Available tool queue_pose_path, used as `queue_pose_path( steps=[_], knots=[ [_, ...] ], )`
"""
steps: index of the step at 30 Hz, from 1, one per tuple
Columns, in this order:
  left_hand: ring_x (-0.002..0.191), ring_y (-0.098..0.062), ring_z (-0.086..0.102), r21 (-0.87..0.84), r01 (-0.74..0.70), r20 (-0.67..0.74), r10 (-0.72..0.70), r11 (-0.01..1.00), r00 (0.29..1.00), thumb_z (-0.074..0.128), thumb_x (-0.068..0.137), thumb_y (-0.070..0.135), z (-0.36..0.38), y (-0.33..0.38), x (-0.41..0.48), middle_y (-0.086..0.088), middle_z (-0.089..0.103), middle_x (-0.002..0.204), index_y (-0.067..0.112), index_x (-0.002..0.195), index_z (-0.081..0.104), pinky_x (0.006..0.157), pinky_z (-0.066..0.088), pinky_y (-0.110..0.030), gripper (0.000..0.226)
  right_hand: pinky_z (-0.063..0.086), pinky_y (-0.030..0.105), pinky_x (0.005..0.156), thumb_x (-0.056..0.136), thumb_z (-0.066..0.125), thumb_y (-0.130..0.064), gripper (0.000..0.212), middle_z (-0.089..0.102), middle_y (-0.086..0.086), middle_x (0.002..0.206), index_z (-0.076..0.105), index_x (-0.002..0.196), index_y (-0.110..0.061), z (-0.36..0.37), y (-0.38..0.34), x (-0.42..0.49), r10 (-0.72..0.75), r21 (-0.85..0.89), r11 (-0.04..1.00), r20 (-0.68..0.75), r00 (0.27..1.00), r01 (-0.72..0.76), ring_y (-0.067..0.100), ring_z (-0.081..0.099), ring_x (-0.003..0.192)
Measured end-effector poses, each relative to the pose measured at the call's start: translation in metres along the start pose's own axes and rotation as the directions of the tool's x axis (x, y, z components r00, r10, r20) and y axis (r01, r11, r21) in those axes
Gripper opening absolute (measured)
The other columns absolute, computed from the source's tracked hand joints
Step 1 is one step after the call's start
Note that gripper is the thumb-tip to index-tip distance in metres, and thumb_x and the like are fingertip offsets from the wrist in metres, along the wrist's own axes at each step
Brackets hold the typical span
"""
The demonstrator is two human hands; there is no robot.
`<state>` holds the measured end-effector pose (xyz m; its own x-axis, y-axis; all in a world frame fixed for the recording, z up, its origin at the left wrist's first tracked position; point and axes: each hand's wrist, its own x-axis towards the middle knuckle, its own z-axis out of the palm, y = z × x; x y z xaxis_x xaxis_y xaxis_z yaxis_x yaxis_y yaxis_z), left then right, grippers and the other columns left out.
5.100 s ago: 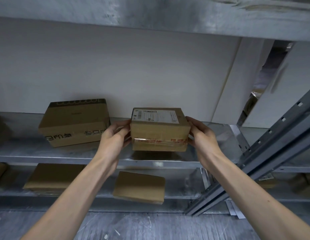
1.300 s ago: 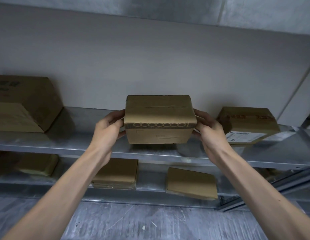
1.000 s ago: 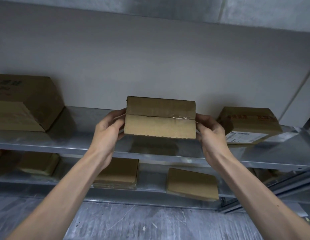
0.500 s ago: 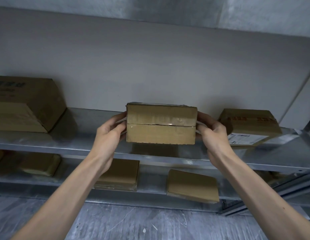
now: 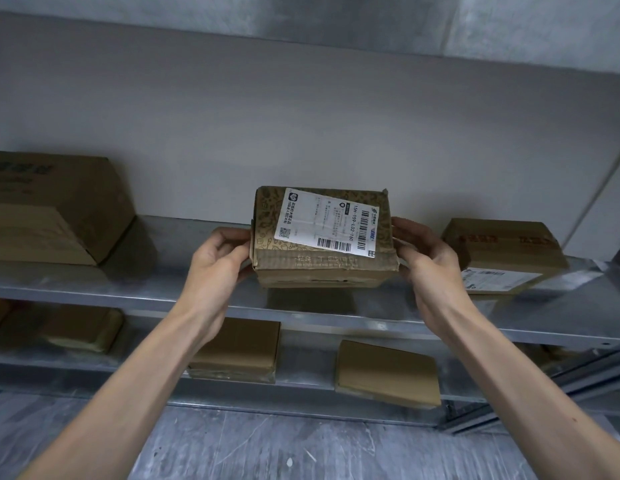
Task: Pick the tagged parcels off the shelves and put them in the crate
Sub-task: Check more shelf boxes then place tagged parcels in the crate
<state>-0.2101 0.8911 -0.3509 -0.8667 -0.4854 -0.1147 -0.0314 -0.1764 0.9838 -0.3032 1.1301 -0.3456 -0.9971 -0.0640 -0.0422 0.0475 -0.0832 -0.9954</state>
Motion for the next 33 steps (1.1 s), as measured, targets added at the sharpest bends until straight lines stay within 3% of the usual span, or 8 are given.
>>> queue_pose_path(
  steps=[3,6,11,17,21,27,31,33],
  knots=[
    [0.11,-0.008,0.067,0.02,-0.025,0.017,0.024,0.999,1.0,0.057,0.097,0.005,0.0,-0.002,0.0,0.006,0.073,0.115,0.025,0.117,0.063,0.086,0.053,-0.023,0.028,0.058,0.027,0.087,0.095,0.046,0.011,0.045,0.075,0.001,0.11,0.067,0.123,-0.017,0.0,0.003,0.0,-0.03,-0.03,0.999,0.035,0.999,0.031,0.012,0.071,0.103],
    [0.113,-0.005,0.065,0.069,-0.044,0.02,0.042,0.997,0.999,0.056,0.096,0.0,-0.002,-0.004,-0.001,0.007,0.072,0.119,0.025,0.122,0.063,0.096,0.052,-0.026,0.037,0.058,0.028,0.087,0.094,0.043,0.013,0.049,0.075,0.003,0.11,0.068,0.123,-0.018,0.0,0.007,-0.001,-0.04,-0.042,0.998,0.055,0.998,0.042,0.013,0.071,0.103],
    [0.11,-0.007,0.066,0.115,-0.03,0.002,0.03,0.993,1.0,0.053,0.1,0.006,-0.004,-0.007,0.001,0.008,0.072,0.117,0.025,0.124,0.063,0.092,0.054,-0.03,0.032,0.057,0.02,0.086,0.094,0.046,0.012,0.047,0.076,-0.005,0.107,0.07,0.113,-0.024,-0.001,0.006,-0.001,-0.076,-0.095,0.992,0.047,0.996,0.08,0.007,0.07,0.103],
    [0.109,-0.01,0.066,0.136,-0.01,0.025,0.007,0.991,1.0,0.04,0.104,0.003,0.0,-0.003,0.004,0.007,0.07,0.114,0.024,0.116,0.063,0.09,0.057,-0.031,0.034,0.056,0.032,0.094,0.091,0.045,0.016,0.042,0.075,-0.003,0.105,0.068,0.109,-0.015,-0.005,0.014,0.004,-0.054,-0.115,0.992,0.009,0.999,0.054,0.01,0.07,0.104],
    [0.111,-0.012,0.065,0.188,-0.019,0.026,0.014,0.982,1.0,0.038,0.102,-0.001,0.006,-0.003,0.01,0.008,0.069,0.112,0.028,0.11,0.064,0.094,0.054,-0.033,0.04,0.053,0.034,0.1,0.089,0.044,0.018,0.048,0.072,-0.005,0.109,0.064,0.103,-0.024,-0.004,0.02,0.003,-0.096,-0.201,0.975,-0.01,0.995,0.092,0.009,0.066,0.11],
    [0.095,-0.004,0.066,0.248,0.005,0.01,-0.008,0.969,1.0,0.035,0.101,-0.005,0.016,-0.01,0.01,0.008,0.068,0.109,0.025,0.12,0.059,0.067,0.054,-0.014,0.043,0.053,0.031,0.098,0.089,0.044,0.019,0.052,0.066,-0.015,0.112,0.06,0.117,-0.021,-0.012,0.029,-0.001,-0.101,-0.281,0.954,0.028,0.994,0.105,-0.01,0.061,0.103],
    [0.095,0.005,0.063,0.265,0.013,-0.028,-0.006,0.964,1.0,0.042,0.099,-0.004,0.023,-0.017,0.01,0.014,0.068,0.105,0.027,0.118,0.059,0.076,0.052,-0.015,0.04,0.053,0.036,0.099,0.088,0.047,0.017,0.045,0.067,-0.018,0.107,0.062,0.109,-0.02,-0.018,0.038,0.008,-0.066,-0.309,0.948,0.04,0.997,0.075,-0.01,0.062,0.103],
    [0.099,0.004,0.061,0.287,0.029,-0.046,-0.016,0.957,0.999,0.044,0.098,-0.004,0.029,-0.024,0.01,0.014,0.068,0.107,0.028,0.119,0.058,0.084,0.051,-0.02,0.042,0.053,0.029,0.097,0.088,0.047,0.015,0.044,0.067,-0.017,0.108,0.062,0.108,-0.021,-0.021,0.043,0.011,-0.051,-0.338,0.939,0.047,0.998,0.064,-0.008,0.06,0.107]
  ],
)
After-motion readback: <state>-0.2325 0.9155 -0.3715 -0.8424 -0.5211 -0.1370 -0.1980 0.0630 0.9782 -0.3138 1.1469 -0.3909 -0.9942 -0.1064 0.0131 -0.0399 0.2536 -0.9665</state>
